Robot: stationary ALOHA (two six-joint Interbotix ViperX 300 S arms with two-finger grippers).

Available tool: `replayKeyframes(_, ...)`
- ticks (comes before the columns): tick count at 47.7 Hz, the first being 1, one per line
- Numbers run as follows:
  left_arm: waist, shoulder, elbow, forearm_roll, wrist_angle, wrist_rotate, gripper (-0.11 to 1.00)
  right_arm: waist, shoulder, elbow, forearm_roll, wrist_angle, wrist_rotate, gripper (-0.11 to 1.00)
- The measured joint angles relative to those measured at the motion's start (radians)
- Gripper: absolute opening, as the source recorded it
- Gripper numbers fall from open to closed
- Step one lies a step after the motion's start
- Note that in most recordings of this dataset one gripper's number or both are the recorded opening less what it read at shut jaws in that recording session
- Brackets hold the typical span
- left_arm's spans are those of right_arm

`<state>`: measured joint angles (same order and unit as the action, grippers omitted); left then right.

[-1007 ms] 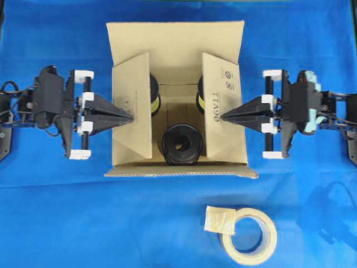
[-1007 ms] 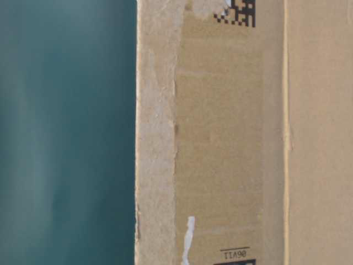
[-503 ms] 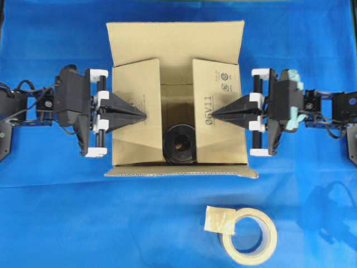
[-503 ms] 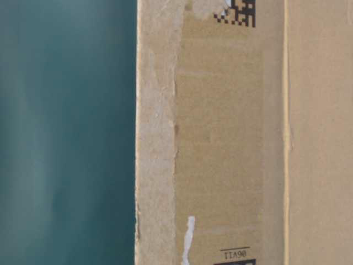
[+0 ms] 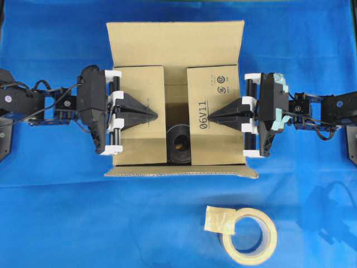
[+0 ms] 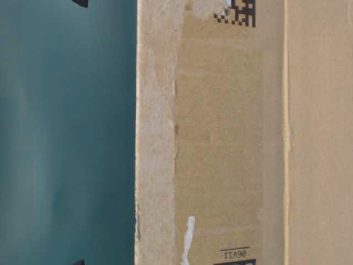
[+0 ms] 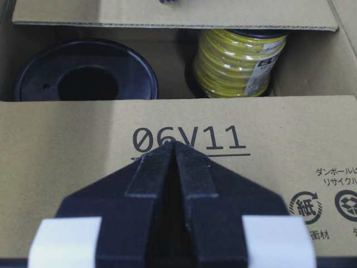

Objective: Close the cardboard box.
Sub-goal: 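Press the left flap down with the left gripper toward the box center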

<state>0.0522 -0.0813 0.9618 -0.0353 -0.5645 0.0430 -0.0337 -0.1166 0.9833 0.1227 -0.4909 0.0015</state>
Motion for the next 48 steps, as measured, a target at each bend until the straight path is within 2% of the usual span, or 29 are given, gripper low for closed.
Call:
replayKeyframes(13,0.098,0.067,-0.117,0.000,0.002,0.037,0.00,-0.002,0.000,0.000,0.000,-0.012,0.000,0.00)
replayKeyframes(24,0.138,0.129,-0.235,0.000,0.002,0.095,0.00,-0.002,0.002,0.000,0.000,-0.015,0.000,0.00)
replayKeyframes(38,0.198,0.218,-0.324,0.000,0.003,0.095,0.00,-0.002,0.003,0.000,0.000,-0.017,0.000,0.00)
replayKeyframes(48,0.204,0.275,-0.344,0.000,0.002,0.095,0.00,-0.002,0.003,-0.002,0.000,-0.017,0.000,0.00)
